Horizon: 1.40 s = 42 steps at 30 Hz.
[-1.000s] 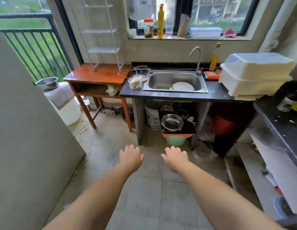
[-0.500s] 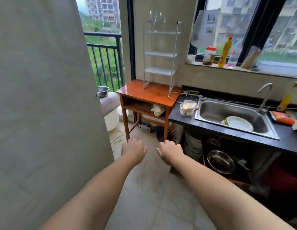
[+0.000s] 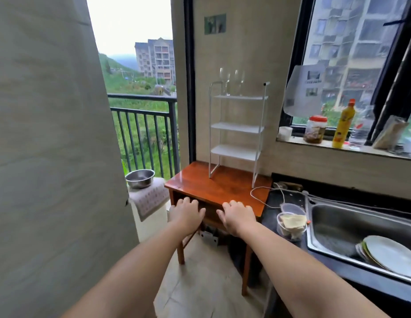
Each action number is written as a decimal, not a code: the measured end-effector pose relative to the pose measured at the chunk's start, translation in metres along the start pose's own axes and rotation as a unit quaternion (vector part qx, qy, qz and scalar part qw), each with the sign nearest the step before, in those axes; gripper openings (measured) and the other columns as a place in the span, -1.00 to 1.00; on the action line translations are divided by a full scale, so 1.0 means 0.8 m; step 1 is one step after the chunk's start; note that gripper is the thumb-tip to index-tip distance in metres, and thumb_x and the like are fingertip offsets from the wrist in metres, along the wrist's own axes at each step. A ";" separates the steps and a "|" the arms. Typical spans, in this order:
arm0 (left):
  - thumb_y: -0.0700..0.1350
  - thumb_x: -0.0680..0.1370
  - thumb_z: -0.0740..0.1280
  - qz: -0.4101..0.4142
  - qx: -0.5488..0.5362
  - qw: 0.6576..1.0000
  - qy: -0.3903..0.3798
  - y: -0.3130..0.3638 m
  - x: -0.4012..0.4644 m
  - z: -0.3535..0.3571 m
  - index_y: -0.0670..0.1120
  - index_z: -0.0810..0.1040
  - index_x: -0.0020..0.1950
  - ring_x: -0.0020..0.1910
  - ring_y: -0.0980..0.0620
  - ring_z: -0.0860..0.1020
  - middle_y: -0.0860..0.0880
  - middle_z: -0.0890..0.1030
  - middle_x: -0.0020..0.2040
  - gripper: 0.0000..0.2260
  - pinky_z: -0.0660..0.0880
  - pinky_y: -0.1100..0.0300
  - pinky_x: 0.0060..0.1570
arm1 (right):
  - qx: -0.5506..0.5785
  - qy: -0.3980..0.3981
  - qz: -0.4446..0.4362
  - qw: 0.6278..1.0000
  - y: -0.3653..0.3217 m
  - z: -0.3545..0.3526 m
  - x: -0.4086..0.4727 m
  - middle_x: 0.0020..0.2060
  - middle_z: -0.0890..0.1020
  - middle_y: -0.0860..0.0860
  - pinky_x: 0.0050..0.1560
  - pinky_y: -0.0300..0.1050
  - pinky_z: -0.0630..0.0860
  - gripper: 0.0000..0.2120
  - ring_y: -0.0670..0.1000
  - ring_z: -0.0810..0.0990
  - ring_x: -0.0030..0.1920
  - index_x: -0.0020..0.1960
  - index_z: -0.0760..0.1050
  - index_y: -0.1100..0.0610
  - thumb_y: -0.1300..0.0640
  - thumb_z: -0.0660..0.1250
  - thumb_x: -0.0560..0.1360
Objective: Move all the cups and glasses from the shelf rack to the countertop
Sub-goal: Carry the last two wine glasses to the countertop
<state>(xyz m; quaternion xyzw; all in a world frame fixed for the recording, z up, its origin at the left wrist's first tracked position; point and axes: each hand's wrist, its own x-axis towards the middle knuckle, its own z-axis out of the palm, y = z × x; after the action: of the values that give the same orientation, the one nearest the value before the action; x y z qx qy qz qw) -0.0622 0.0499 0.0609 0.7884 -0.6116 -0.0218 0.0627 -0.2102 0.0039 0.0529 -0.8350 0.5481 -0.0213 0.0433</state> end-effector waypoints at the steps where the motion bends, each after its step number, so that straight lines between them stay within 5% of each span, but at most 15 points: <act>1: 0.14 0.61 0.07 0.001 -0.008 1.000 0.005 0.000 0.021 -0.004 -0.05 0.48 0.31 0.34 -0.11 0.41 -0.10 0.48 0.31 -0.59 0.37 -0.04 0.26 | -0.002 0.004 -0.002 1.000 0.002 -0.006 0.019 0.29 0.48 0.11 0.28 0.10 0.34 -0.58 0.16 0.43 0.31 0.31 0.39 0.09 -0.11 -0.03 0.63; 14: 0.12 0.63 0.05 0.132 -0.025 0.990 0.052 0.014 0.348 -0.048 -0.11 0.44 0.34 0.36 -0.14 0.38 -0.15 0.45 0.34 -0.57 0.36 -0.06 0.28 | -0.023 0.084 0.097 0.992 0.040 -0.080 0.312 0.34 0.44 0.13 0.30 0.11 0.32 -0.55 0.16 0.39 0.35 0.35 0.37 0.10 -0.11 -0.04 0.64; 24: 0.05 0.62 0.07 0.226 -0.069 0.966 0.107 0.057 0.577 -0.187 -0.12 0.41 0.37 0.39 -0.15 0.33 -0.16 0.40 0.37 -0.59 0.38 -0.05 0.24 | -0.061 0.178 0.147 0.971 0.049 -0.224 0.494 0.34 0.42 0.16 0.30 0.15 0.31 -0.54 0.17 0.37 0.36 0.34 0.36 0.13 -0.11 -0.09 0.64; 36: -0.03 0.59 0.12 0.191 -0.169 0.952 0.166 0.129 0.785 -0.260 -0.16 0.49 0.30 0.30 -0.18 0.45 -0.18 0.48 0.30 -0.64 0.48 0.00 0.09 | -0.034 0.251 0.193 0.948 0.136 -0.338 0.672 0.35 0.40 0.17 0.26 0.12 0.35 -0.57 0.19 0.37 0.36 0.36 0.34 0.15 -0.06 -0.02 0.63; 42: -0.12 0.56 0.20 0.134 -0.248 0.956 0.088 0.163 0.866 -0.251 -0.24 0.52 0.26 0.22 -0.21 0.54 -0.22 0.56 0.24 -0.66 0.51 0.06 0.10 | 0.114 0.257 0.217 0.935 0.182 -0.345 0.753 0.18 0.59 0.14 0.13 0.01 0.50 -0.56 0.18 0.58 0.18 0.24 0.48 0.13 -0.14 0.15 0.53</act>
<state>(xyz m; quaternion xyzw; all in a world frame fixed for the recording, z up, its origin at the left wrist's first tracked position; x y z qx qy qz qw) 0.0089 -0.6376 0.3052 0.6579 -0.6790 -0.0946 0.3119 -0.1262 -0.6201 0.3064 -0.6511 0.7023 -0.2878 -0.0005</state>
